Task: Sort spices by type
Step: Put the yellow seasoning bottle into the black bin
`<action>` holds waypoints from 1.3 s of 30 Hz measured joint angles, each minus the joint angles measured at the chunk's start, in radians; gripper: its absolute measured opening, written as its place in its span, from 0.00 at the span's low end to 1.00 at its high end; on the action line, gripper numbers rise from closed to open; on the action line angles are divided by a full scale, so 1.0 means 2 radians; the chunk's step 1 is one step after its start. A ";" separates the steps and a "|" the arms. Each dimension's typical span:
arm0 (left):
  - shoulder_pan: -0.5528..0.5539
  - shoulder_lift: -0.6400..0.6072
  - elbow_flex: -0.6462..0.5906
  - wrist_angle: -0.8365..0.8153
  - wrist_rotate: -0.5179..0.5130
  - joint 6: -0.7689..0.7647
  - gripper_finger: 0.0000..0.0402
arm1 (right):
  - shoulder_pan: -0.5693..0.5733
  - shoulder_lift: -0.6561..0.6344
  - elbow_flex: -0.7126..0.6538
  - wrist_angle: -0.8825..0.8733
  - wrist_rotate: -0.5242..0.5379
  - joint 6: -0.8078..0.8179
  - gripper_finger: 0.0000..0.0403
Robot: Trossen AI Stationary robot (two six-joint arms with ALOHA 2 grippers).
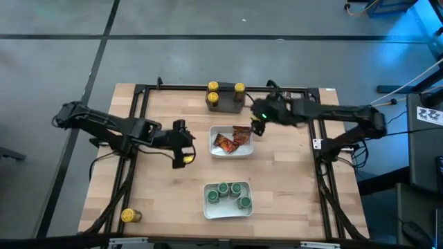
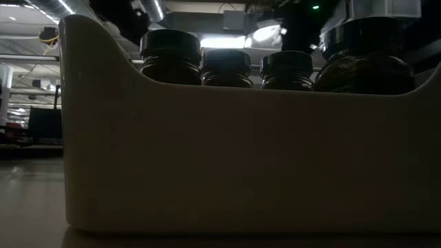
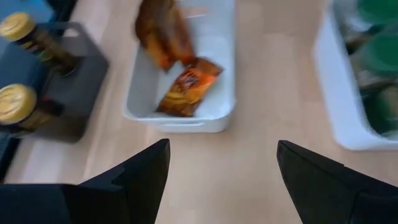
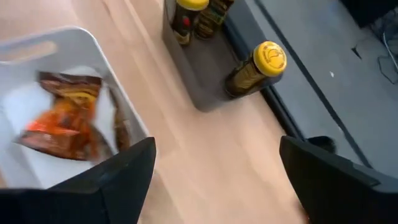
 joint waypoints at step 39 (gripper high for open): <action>-0.397 0.164 0.205 -0.299 0.131 -0.480 0.70 | 0.357 0.051 -0.329 0.777 0.206 0.184 0.85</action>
